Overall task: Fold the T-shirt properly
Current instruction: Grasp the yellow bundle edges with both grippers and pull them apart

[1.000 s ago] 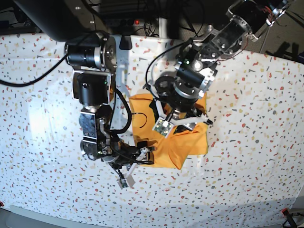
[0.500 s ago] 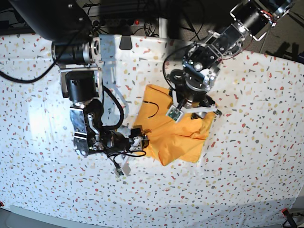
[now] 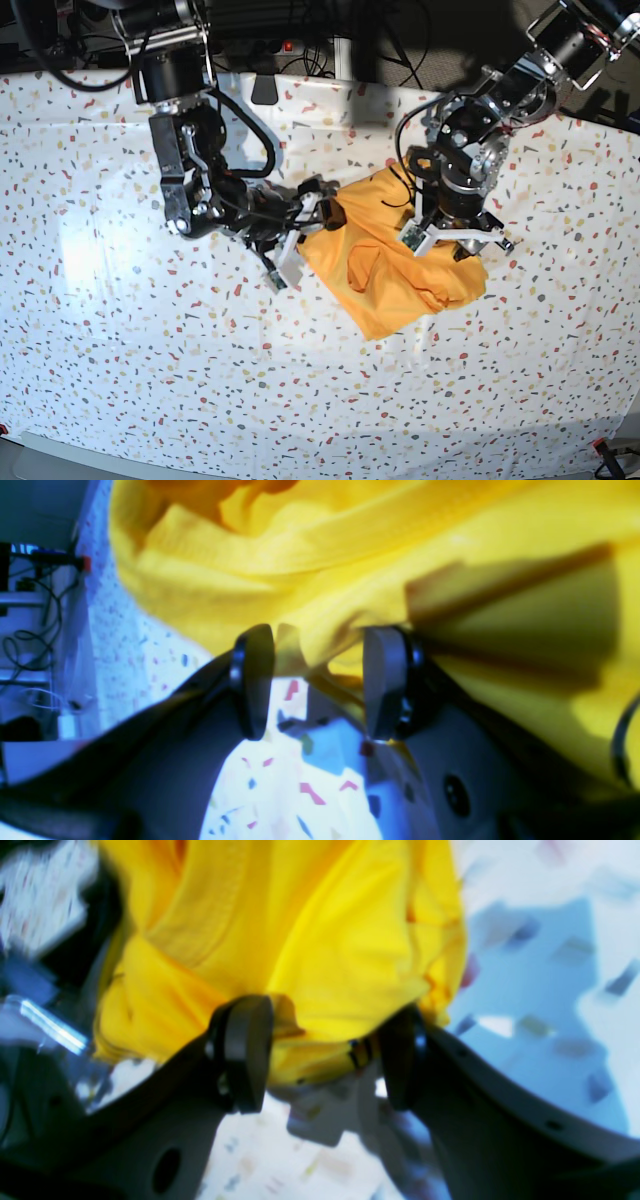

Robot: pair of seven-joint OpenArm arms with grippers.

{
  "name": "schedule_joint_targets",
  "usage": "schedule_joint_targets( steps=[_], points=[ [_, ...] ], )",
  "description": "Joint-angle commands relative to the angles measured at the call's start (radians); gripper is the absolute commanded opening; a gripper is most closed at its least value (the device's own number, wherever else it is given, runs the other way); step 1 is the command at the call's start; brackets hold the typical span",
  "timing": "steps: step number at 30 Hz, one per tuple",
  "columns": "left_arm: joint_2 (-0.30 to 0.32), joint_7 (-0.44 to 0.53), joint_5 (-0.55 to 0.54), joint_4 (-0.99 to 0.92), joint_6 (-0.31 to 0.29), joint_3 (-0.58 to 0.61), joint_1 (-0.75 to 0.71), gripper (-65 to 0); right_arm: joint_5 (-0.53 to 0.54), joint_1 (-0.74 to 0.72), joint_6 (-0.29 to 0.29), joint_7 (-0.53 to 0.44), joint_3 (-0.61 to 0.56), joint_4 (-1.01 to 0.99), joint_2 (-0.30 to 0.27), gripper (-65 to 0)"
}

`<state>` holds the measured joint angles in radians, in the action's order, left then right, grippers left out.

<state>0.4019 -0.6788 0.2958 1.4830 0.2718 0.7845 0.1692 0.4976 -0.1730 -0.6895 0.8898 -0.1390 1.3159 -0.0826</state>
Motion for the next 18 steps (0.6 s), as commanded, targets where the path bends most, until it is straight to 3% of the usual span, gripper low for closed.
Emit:
schedule_joint_targets(
  steps=[1,5,13,18],
  points=[
    [0.003,0.029,0.021,0.016,0.013,-0.007,0.02,-37.5,0.014,0.006,-0.009,0.035,-0.002,0.043,0.0,-31.0],
    [0.003,0.022,0.025,0.016,0.012,-0.007,0.037,-37.5,0.015,0.056,-0.009,0.063,0.002,0.162,0.0,-31.0],
    [0.003,-0.025,0.153,0.017,0.013,-0.007,0.087,-37.5,0.002,0.052,-0.009,0.113,0.028,0.343,0.0,-31.0],
    [0.003,-0.032,0.154,0.018,0.012,-0.007,0.098,-37.5,0.068,0.0,-0.009,0.113,0.061,0.446,0.008,-31.0]
  ],
)
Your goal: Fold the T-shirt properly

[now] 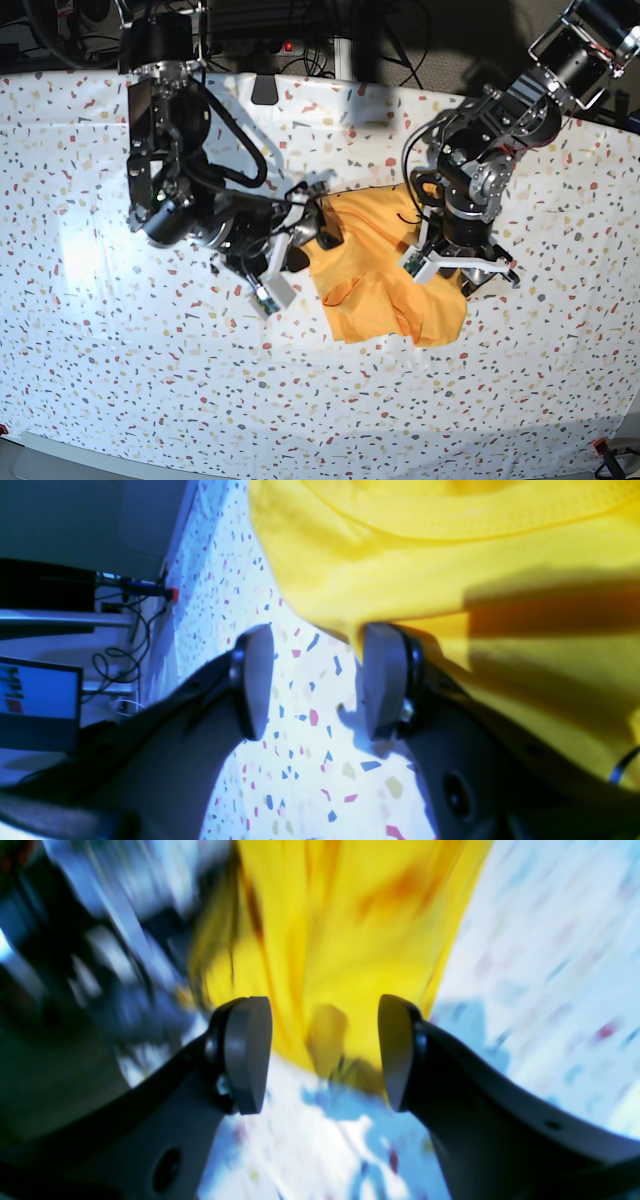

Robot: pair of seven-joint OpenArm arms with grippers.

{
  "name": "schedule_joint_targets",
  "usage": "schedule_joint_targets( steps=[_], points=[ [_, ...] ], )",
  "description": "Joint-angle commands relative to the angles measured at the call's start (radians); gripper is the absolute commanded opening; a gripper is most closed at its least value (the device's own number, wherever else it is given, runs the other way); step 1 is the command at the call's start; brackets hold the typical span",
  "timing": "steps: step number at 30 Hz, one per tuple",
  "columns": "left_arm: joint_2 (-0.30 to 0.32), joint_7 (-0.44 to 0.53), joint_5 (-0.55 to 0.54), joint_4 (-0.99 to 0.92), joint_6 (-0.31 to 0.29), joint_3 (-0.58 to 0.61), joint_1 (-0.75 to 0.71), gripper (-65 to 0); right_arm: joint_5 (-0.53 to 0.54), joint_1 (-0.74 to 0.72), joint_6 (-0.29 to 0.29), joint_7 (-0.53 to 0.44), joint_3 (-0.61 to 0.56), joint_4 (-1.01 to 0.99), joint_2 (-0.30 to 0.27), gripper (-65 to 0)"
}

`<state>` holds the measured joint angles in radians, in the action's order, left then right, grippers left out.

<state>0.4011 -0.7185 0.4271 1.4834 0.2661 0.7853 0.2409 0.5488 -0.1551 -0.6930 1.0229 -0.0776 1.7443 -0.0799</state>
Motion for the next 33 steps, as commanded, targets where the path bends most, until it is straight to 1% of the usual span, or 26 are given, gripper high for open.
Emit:
schedule_joint_targets(
  steps=[1,3,6,8,12,14,17,20,24,26,29,33],
  points=[
    [0.004,0.008,0.03,0.018,0.018,-0.008,0.026,-37.5,0.04,-0.035,-0.005,-0.024,-0.004,0.016,0.006,-31.0],
    [0.004,0.004,0.042,0.018,0.019,-0.008,0.026,-37.5,0.046,-0.066,-0.005,-0.036,-0.012,0.011,0.026,-31.0],
    [0.003,-0.006,0.044,0.026,0.018,-0.008,0.026,-37.5,0.046,-0.119,-0.005,-0.044,-0.011,-0.016,0.074,-31.0],
    [0.003,-0.014,0.043,0.035,0.019,-0.008,0.026,-37.5,0.044,-0.166,-0.005,-0.049,-0.011,-0.073,0.112,-31.0],
    [0.003,-0.017,0.043,0.055,0.019,-0.008,0.025,-37.5,-0.041,-0.293,-0.005,-0.049,-0.011,-0.291,0.183,-31.0],
    [0.003,-0.021,0.043,0.063,0.019,-0.008,0.025,-37.5,-0.072,-0.365,-0.005,-0.048,-0.011,-0.427,0.207,-31.0],
    [0.003,-0.03,0.035,0.072,0.019,-0.008,0.025,-37.5,-0.088,-0.463,-0.005,-0.03,-0.011,-0.627,0.235,-31.0],
    [0.004,-0.041,0.023,0.072,0.019,-0.008,0.025,-37.5,-0.127,-0.537,-0.005,-0.038,-0.011,-0.792,0.237,-31.0],
    [0.004,-0.048,0.01,0.072,0.019,-0.008,0.025,-37.5,-0.142,-0.599,-0.005,-0.05,-0.011,-0.929,0.237,-31.0],
    [0.003,-0.048,0.01,0.072,0.019,-0.008,0.025,-37.5,-0.196,-0.614,-0.005,-0.048,-0.011,-0.959,0.237,-31.0],
    [0.004,-0.048,0.01,0.072,0.019,-0.008,0.025,-37.5,-0.304,-0.615,-0.005,-0.059,-0.011,-0.961,0.237,-31.0],
    [0.004,-0.048,0.01,0.072,0.019,-0.008,0.025,-37.5,-0.446,-0.615,-0.005,-0.164,-0.013,-0.961,0.237,-31.0]
  ],
)
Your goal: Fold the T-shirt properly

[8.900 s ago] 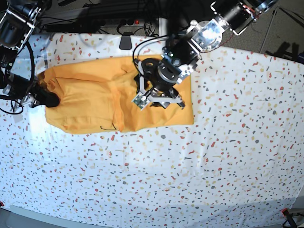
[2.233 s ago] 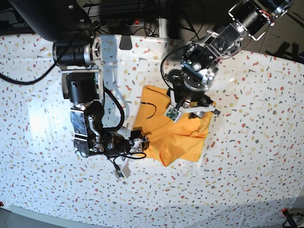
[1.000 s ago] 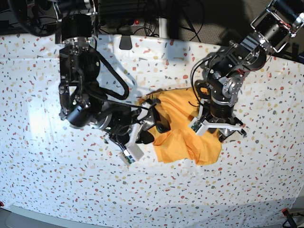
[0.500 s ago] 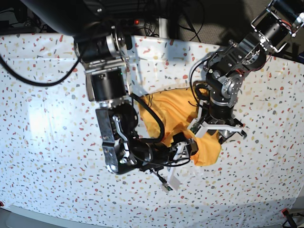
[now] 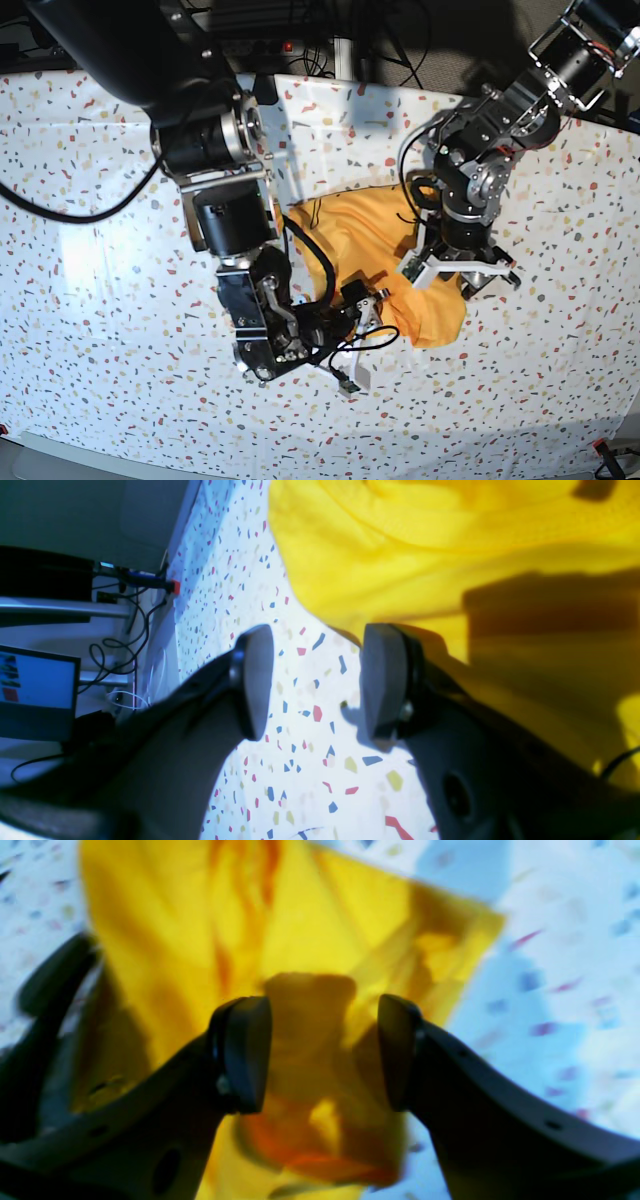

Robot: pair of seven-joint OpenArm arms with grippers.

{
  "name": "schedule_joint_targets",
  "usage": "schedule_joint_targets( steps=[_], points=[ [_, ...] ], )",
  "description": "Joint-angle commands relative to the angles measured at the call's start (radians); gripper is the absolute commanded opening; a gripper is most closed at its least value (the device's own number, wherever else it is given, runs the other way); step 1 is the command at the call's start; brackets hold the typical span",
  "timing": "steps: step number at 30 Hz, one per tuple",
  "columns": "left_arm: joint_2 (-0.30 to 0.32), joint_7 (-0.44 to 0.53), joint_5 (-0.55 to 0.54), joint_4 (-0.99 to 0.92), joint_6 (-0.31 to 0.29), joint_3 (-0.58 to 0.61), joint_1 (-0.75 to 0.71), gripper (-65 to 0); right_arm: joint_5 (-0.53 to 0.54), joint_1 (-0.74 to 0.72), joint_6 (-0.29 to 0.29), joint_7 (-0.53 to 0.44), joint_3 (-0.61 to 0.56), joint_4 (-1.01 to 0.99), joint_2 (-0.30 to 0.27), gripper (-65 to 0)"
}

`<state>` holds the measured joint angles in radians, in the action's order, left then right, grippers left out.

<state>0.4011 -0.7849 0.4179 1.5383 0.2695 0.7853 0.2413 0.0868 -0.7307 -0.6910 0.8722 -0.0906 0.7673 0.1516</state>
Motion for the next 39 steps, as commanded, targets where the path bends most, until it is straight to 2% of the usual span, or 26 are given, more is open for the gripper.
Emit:
schedule_joint_targets(
  steps=[1,5,7,8,10,11,14,17,21,23,29,33,37,39],
  points=[
    [0.004,0.018,0.019,0.018,0.016,-0.008,0.024,-37.5,-0.029,-0.04,-0.002,-0.041,-0.003,0.016,0.005,-31.0],
    [0.004,0.014,0.019,0.018,0.015,-0.007,0.024,-37.5,-0.18,-0.047,0.127,-0.148,-0.039,0.016,0.003,-31.0],
    [0.004,0.014,0.019,0.018,0.016,-0.008,0.024,-37.5,-0.211,-0.057,0.179,-0.17,-0.069,0.017,-0.002,-31.0],
    [0.004,0.015,0.019,0.018,0.016,-0.008,0.024,-37.5,-0.203,-0.065,0.184,-0.166,-0.082,0.017,-0.002,-31.0],
    [0.003,0.015,0.019,0.018,0.016,-0.008,0.024,-37.5,-0.101,-0.08,0.183,-0.127,-0.113,0.017,0.001,-31.0],
    [0.003,0.015,0.019,0.018,0.016,-0.008,0.024,-37.5,-0.033,-0.086,0.164,-0.111,-0.13,0.017,0.003,-31.0],
    [0.004,0.015,0.019,0.018,0.015,-0.008,0.024,-37.5,0.118,-0.1,0.066,-0.055,-0.175,0.018,0.005,-31.0],
    [0.004,0.015,0.019,0.018,0.016,-0.008,0.024,-37.5,0.101,-0.09,0.053,0.014,-0.213,0.018,0.005,-31.0],
    [0.004,0.015,0.019,0.018,0.018,-0.008,0.024,-37.5,-0.008,-0.047,0.056,0.076,-0.246,0.018,0.005,-31.0],
    [0.004,0.016,0.019,0.018,0.018,-0.008,0.025,-37.5,-0.054,-0.03,0.067,0.072,-0.247,0.018,0.005,-31.0],
    [0.004,0.014,0.019,0.018,0.018,-0.008,0.024,-37.5,-0.18,-0.026,0.172,-0.037,-0.246,0.018,-0.007,-31.0],
    [0.004,0.014,0.019,0.018,0.018,-0.008,0.024,-37.5,-0.304,-0.046,0.31,-0.113,-0.246,0.018,-0.022,-31.0],
    [0.004,0.015,0.019,0.018,0.018,-0.007,0.024,-37.5,-0.384,-0.077,0.443,-0.143,-0.246,0.018,-0.024,-31.0],
    [0.004,0.015,0.019,0.018,0.018,-0.008,0.024,-37.5,-0.382,-0.093,0.46,-0.141,-0.246,0.018,-0.024,-31.0]
  ],
)
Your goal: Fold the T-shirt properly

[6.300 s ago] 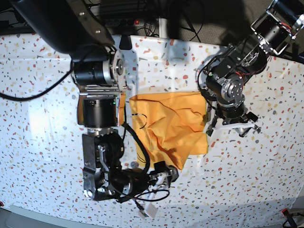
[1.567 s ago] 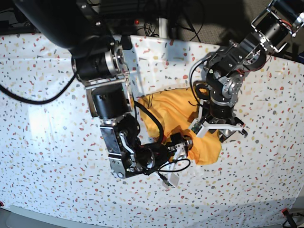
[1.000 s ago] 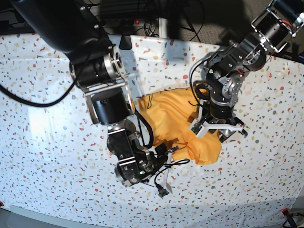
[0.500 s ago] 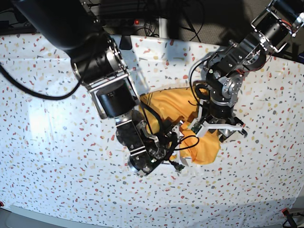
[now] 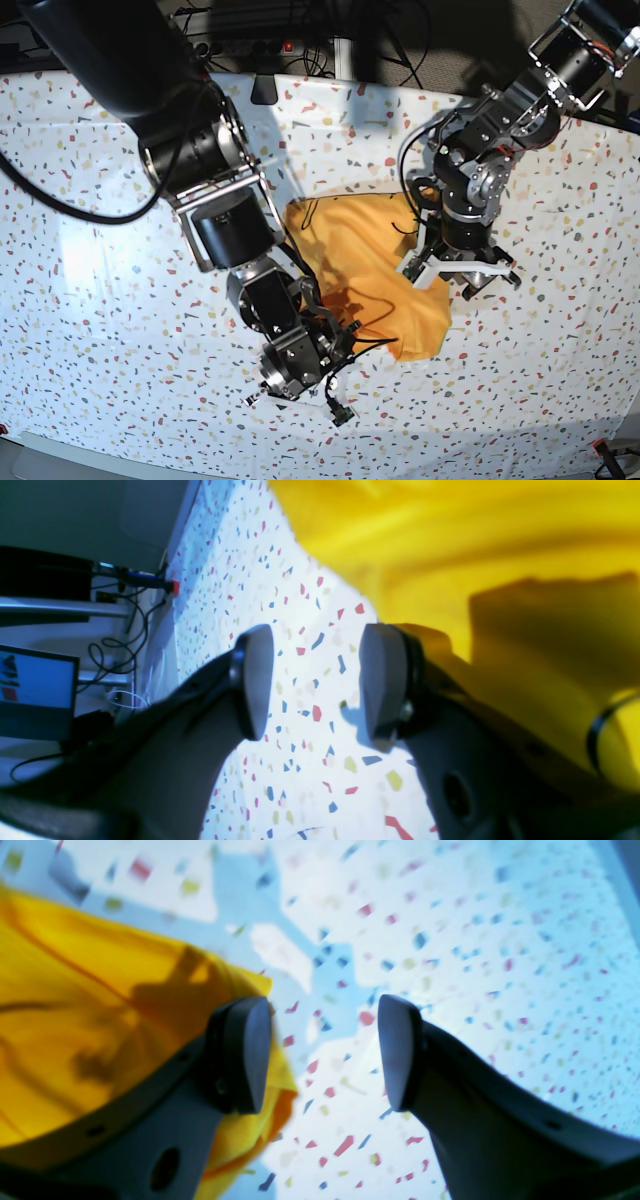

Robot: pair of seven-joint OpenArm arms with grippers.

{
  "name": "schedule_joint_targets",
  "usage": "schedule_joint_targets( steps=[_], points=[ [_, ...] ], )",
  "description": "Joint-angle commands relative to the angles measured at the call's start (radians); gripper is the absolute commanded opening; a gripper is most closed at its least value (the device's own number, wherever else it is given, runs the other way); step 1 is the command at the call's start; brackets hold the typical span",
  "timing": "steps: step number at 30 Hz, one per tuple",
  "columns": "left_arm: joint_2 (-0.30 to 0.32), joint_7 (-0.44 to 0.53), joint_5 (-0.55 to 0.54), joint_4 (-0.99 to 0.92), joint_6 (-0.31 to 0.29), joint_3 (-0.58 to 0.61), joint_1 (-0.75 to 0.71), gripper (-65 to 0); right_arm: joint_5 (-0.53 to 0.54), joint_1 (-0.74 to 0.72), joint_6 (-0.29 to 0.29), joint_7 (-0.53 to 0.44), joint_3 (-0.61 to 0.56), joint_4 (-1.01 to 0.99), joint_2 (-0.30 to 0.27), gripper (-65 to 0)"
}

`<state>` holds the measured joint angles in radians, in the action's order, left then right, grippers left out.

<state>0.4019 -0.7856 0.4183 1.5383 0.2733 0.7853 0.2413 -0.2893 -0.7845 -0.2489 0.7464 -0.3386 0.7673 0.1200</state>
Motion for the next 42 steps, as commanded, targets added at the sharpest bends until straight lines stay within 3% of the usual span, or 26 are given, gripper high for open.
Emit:
schedule_joint_targets(
  steps=[1,5,8,10,14,17,22,28,33,37,42],
  points=[
    [0.003,0.016,0.019,0.018,0.014,-0.008,0.024,-37.5,-0.001,-0.046,0.018,-0.014,0.001,0.018,0.01,-31.0],
    [0.003,0.016,0.019,0.018,0.014,-0.008,0.024,-37.5,0.023,-0.061,0.018,-0.013,0.002,0.018,0.024,-31.0],
    [0.003,0.016,0.019,0.018,0.014,-0.008,0.024,-37.5,0.121,-0.066,0.002,-0.002,0.002,0.026,0.027,-31.0],
    [0.003,0.016,0.019,0.018,0.014,-0.008,0.024,-37.5,0.191,-0.066,-0.079,0.037,0.002,0.041,0.027,-31.0],
    [0.003,0.016,0.019,0.018,0.014,-0.008,0.024,-37.5,0.391,-0.066,-0.326,0.215,0.002,0.058,0.027,-31.0],
    [0.003,0.016,0.019,0.018,0.014,-0.008,0.024,-37.5,0.474,-0.065,-0.406,0.34,-0.001,0.057,0.017,-31.0],
    [0.003,0.007,0.019,0.018,0.014,-0.008,0.024,-37.5,0.43,-0.067,-0.406,0.335,-0.002,0.057,-0.036,-31.0],
    [0.003,0.008,0.019,0.018,0.014,-0.008,0.024,-37.5,0.323,-0.066,-0.387,0.191,-0.002,0.057,-0.101,-31.0],
    [0.003,0.005,0.019,0.018,0.014,-0.008,0.024,-37.5,0.171,-0.067,-0.176,-0.044,-0.002,0.057,-0.109,-31.0],
    [0.005,0.001,0.022,0.018,0.014,-0.008,0.025,-37.5,0.113,-0.069,-0.026,-0.11,-0.002,0.058,-0.097,-31.0],
    [0.012,-0.001,0.066,0.024,0.055,-0.008,0.072,-37.5,0.211,-0.072,-0.015,-0.07,-0.002,0.089,-0.098,-31.0]
  ],
)
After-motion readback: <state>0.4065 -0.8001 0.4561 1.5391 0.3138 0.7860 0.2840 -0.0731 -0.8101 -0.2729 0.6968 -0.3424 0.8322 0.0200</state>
